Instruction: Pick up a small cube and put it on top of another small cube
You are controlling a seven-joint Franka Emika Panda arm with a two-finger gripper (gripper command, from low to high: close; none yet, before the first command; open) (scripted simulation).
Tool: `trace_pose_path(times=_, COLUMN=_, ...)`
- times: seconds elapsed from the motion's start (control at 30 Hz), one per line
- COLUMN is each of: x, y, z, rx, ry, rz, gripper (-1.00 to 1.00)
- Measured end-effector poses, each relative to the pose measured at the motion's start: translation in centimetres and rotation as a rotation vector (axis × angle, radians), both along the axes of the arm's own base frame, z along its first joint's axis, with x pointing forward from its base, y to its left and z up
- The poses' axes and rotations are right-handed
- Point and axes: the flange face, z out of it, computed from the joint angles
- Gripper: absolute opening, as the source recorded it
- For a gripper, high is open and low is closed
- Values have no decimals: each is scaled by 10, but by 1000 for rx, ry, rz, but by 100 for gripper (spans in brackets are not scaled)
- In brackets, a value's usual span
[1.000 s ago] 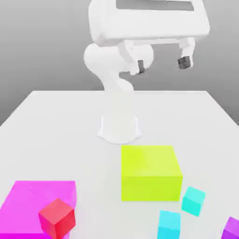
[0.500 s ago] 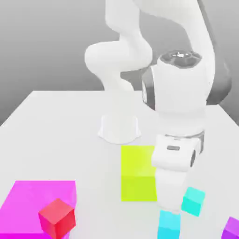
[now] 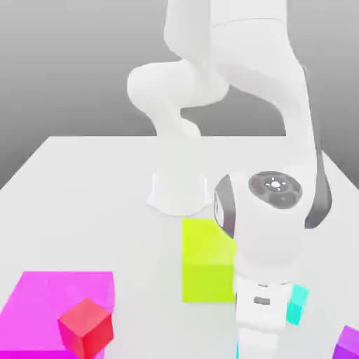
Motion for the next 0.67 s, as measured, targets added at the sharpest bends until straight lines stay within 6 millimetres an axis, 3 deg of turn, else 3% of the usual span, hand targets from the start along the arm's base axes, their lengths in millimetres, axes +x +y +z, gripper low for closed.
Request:
trace_pose_path(times=0.1, x=-4, y=3, z=35, rx=3, ry=4, rz=1, gripper=-100)
trace_pose_path(times=0.37, x=-80, y=83, z=83, rx=5, ry=7, rz=90, gripper=-100)
trace_pose_path(times=0.53, x=-86, y=85, z=38, rx=2, ry=2, rz=87, gripper=-100)
trace_pose_path(times=0.57, x=-86, y=85, z=29, rx=1, ry=3, rz=86, gripper=100)
trace_pose_path(times=0.67, x=-86, y=85, z=29, rx=1, ry=3, rz=86, gripper=100)
